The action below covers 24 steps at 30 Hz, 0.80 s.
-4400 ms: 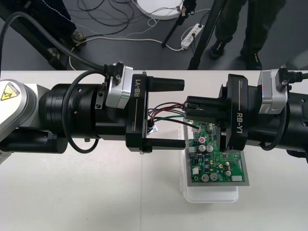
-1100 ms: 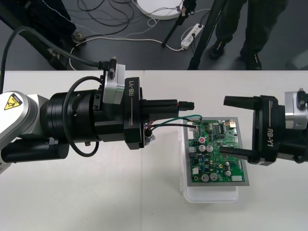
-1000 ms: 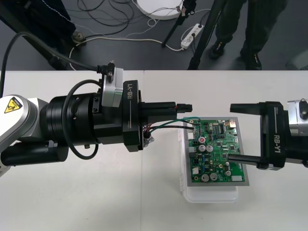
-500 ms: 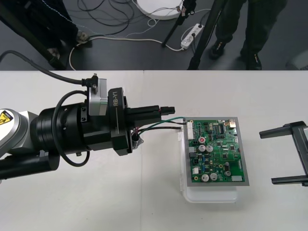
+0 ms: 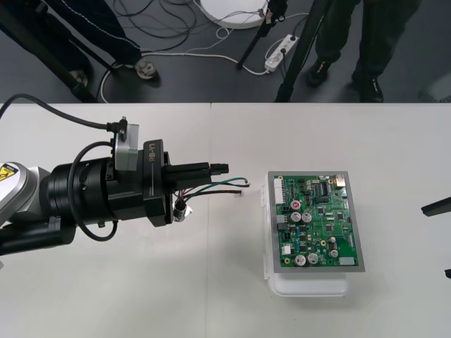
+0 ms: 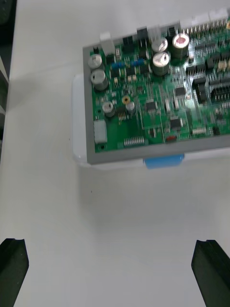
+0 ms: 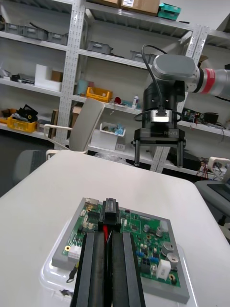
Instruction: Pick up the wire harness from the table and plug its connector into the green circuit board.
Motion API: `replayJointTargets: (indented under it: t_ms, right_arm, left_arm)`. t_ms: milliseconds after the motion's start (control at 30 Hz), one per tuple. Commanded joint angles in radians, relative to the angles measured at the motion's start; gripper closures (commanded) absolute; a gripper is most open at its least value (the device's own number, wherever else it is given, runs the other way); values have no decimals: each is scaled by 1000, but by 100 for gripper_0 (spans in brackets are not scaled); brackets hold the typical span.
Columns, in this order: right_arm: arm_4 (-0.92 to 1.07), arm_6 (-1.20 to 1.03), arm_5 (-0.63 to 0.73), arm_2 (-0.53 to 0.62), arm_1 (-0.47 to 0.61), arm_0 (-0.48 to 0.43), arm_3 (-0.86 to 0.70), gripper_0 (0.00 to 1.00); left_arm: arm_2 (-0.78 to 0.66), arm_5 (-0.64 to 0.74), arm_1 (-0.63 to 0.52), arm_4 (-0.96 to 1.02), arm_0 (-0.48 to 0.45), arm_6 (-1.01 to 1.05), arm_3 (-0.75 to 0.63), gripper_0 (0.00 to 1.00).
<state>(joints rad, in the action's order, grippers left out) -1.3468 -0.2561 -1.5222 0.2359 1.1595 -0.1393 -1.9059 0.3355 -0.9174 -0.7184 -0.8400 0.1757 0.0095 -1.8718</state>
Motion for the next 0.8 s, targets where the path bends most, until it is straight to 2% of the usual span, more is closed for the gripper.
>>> replayJointTargets:
  t_ms: [33,333,467,800]
  right_arm:
    - [-114,-95,-10,33,19,-2,-82,0]
    - [-367,-138,-7,28,-87,7,-222,0]
    - [-503,-153,-7,-35,-122,43,-249,0]
    - [-686,-244,34,-210,-132,135,-251,0]
  left_arm:
    - [-32,-149,37,19,-16,-122,53,100]
    - [-33,-239,66,27,-5,-238,175,100]
    - [-32,-304,94,25,7,-296,261,100]
    - [-29,-474,162,16,59,-404,487,100]
